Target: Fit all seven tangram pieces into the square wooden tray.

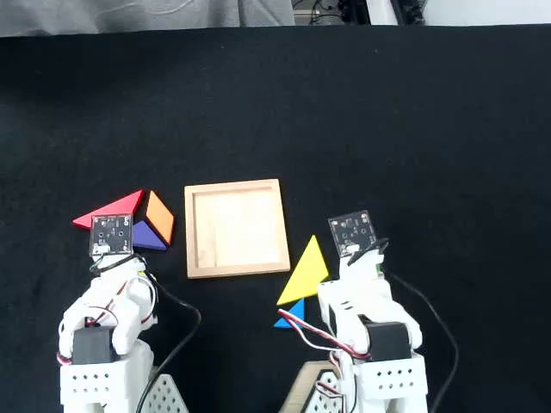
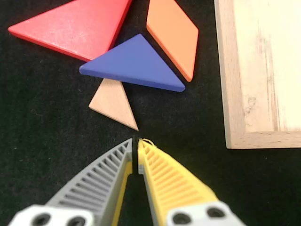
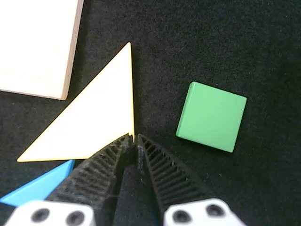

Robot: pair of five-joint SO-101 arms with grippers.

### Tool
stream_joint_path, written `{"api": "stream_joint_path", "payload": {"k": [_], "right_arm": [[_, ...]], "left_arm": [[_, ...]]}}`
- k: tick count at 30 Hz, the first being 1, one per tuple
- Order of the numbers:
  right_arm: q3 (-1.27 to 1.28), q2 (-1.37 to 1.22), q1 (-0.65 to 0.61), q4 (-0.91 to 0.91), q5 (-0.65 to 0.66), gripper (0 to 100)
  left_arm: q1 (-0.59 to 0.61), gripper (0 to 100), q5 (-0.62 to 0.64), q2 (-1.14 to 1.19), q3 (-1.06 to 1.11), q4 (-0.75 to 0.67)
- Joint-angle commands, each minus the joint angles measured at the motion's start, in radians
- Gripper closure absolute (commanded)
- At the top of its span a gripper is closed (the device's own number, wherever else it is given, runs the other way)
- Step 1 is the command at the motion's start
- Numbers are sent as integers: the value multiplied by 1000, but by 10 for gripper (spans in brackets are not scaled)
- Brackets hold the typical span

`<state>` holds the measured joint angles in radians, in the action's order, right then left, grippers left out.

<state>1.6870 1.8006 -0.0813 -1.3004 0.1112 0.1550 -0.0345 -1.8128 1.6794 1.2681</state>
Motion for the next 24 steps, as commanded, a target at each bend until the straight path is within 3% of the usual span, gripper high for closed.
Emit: {"api": "stream_joint_path", "payload": {"k": [1,24], "right_arm": [[-2,94,-11,-8,-2,986],[-2,94,-15,-8,-8,986]], "left_arm": [[-1,970,6,-6,21,5],[-1,968,6,-6,21,5]]}}
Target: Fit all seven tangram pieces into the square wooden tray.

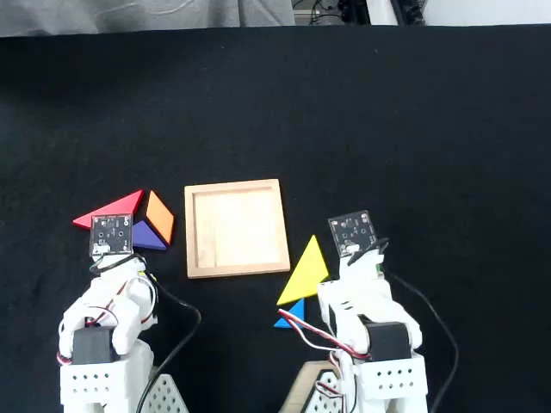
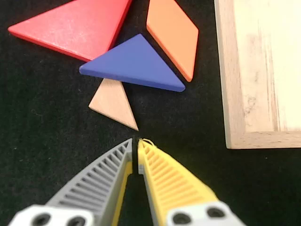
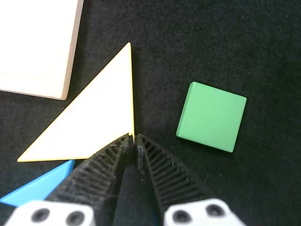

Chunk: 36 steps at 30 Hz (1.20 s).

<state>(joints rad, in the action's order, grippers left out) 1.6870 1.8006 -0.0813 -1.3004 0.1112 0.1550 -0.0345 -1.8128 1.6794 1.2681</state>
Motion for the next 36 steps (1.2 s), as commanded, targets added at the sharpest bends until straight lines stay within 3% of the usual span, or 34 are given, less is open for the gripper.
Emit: {"api": "stream_joint_path", "payload": {"k": [1,13,16,23,25,33,36], "right_arm": [[-2,94,-15,-8,-8,986],[-2,94,-15,37,-2,983],[-2,94,-11,221,-8,983],[-2,94,-52,850,-8,983],[-2,91,-57,922,-9,983],[-2,94,-52,569,0,983],[-2,94,-52,519,0,983]], "left_arm": [[-1,968,6,-6,21,5],[-1,970,6,-6,21,5],[-1,970,6,-6,21,5],[7,970,6,-6,21,5],[7,970,6,-6,21,5],[8,970,-2,-6,21,5],[8,969,-2,-8,21,2]]}}
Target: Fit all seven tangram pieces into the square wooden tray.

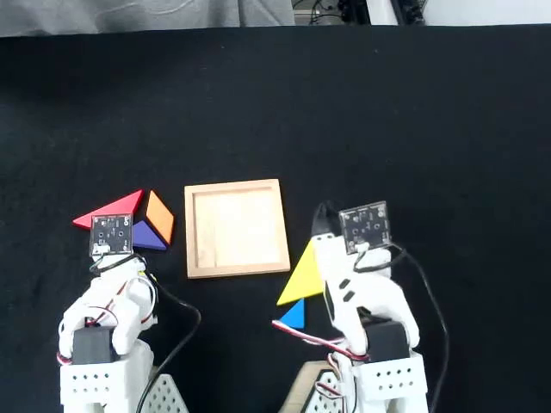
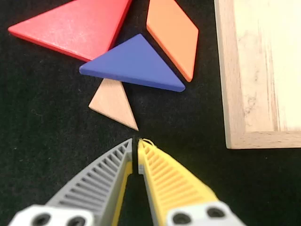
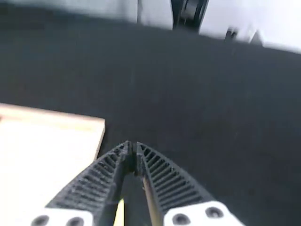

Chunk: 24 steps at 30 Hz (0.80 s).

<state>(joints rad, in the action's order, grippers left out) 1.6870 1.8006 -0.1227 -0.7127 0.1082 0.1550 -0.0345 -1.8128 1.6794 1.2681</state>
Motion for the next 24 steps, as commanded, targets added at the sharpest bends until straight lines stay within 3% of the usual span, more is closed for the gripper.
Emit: {"api": "stream_joint_path", "payload": {"k": [1,5,9,15,20,24], "right_arm": [[-2,94,-11,-74,3,983],[-2,87,-11,-77,3,983],[-2,87,-9,-77,3,983],[-2,87,-9,-117,5,983],[-2,87,-9,-117,5,983],[-2,87,-9,-117,5,983]], "left_arm": [[8,968,-2,-8,16,0],[16,968,-2,-8,-1,-2],[148,966,-2,-9,-77,-25],[245,966,-9,-8,-45,-318],[245,966,-265,-9,-68,-365],[243,966,-632,-6,-131,-365]]}}
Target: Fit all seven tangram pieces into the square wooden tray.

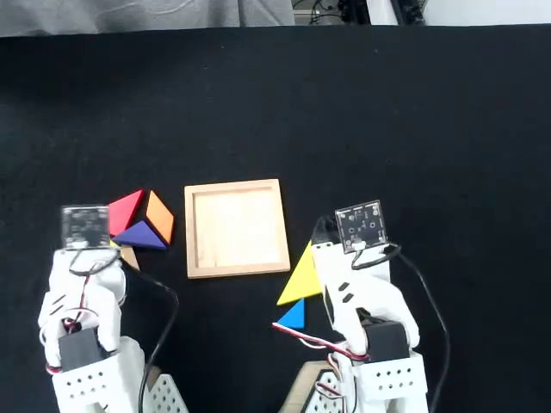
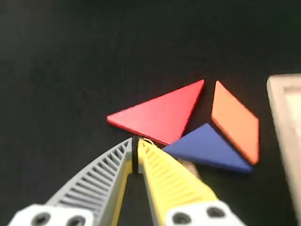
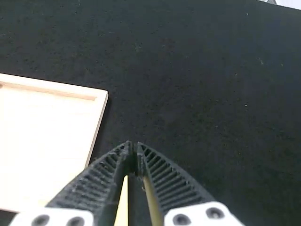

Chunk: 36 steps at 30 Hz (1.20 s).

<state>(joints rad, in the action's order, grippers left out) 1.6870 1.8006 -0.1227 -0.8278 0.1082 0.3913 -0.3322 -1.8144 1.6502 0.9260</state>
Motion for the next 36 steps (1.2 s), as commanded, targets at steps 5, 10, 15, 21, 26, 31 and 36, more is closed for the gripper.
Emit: {"api": "stream_joint_path", "payload": {"k": [5,10,15,21,26,31,36], "right_arm": [[-2,87,-9,-2,5,983],[-2,87,-9,-2,5,983],[-2,87,-9,-2,5,983],[-2,87,-9,-3,5,983],[-2,87,-9,-3,5,983],[-2,87,-9,-3,5,983],[-2,87,-9,-3,5,983]], "left_arm": [[16,905,-528,-2,-131,49],[16,873,-626,0,-298,241],[15,873,-658,150,-452,270],[42,871,-746,605,-746,324],[44,870,-895,1016,-1024,442],[41,869,-916,1336,-1225,454],[39,869,-919,1591,-1386,454]]}}
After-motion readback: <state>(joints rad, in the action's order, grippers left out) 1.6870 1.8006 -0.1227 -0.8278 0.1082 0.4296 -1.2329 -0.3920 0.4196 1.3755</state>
